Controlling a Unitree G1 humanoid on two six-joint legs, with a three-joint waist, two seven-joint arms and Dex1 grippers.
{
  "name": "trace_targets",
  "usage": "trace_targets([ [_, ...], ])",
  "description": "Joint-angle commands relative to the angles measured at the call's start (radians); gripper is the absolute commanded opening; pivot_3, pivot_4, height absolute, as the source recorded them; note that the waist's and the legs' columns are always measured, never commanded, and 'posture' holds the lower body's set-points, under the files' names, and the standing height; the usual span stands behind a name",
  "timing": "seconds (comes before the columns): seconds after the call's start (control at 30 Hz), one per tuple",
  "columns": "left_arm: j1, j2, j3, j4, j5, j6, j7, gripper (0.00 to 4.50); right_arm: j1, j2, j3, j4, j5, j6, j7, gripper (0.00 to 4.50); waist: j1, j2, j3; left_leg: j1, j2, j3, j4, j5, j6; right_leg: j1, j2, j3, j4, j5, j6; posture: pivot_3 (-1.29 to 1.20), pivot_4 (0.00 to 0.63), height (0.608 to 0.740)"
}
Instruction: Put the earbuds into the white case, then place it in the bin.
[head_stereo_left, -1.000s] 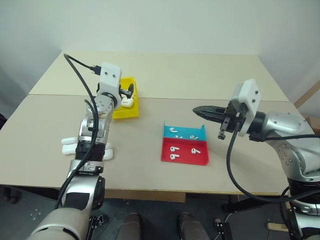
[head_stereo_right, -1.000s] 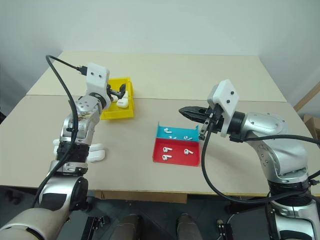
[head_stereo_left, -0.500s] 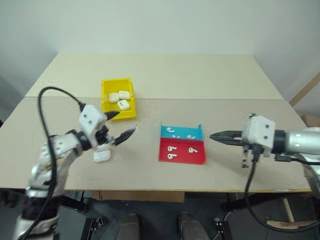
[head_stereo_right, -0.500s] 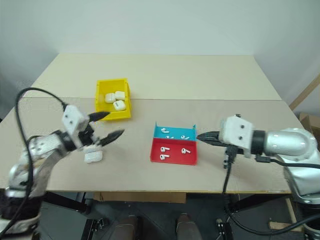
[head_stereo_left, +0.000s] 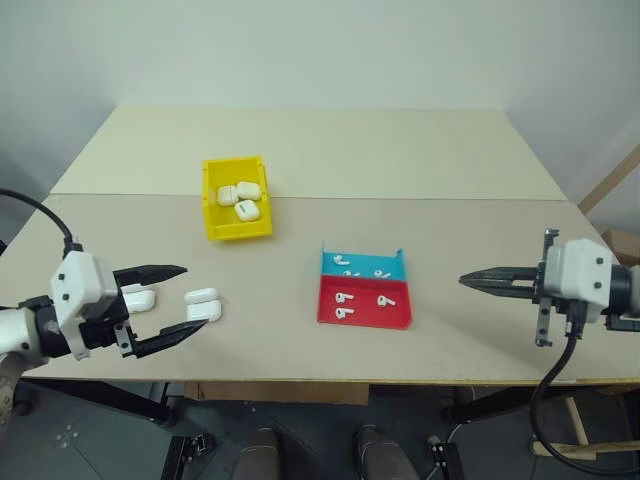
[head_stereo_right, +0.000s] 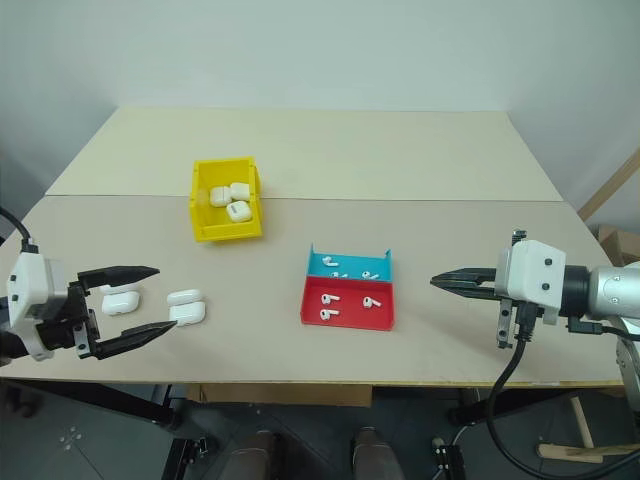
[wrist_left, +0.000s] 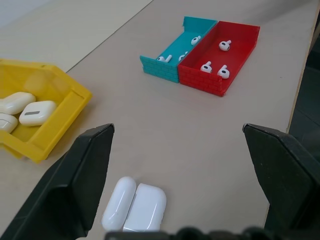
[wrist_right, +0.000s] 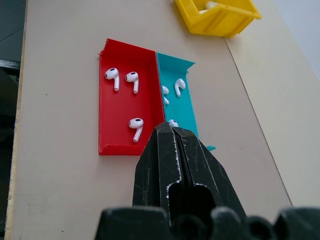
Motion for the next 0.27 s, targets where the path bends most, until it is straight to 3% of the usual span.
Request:
trace_targets([
  [0.03,0.0,0.016,0.024,-0.03,-0.003,-0.01,0.012,4.48,-0.025,-0.017,-0.039,-0.012,0.036,-0.023,0.01,0.0,0.0,0.0,0.0,0.0,0.0,0.0,0.0,0.0,0.0,0.0,0.0,0.0,0.0,0.0,0.0,0.0,0.15,0.74],
  [0.27,-0.004,0.029,0.014,-0.025,-0.012,-0.009,-0.004,4.48,-0.028,-0.023,-0.035,-0.022,0.037,-0.02,0.011,0.0,0.0,0.0,0.0,0.0,0.0,0.0,0.0,0.0,0.0,0.0,0.0,0.0,0.0,0.0,0.0,0.0,0.15,0.74],
])
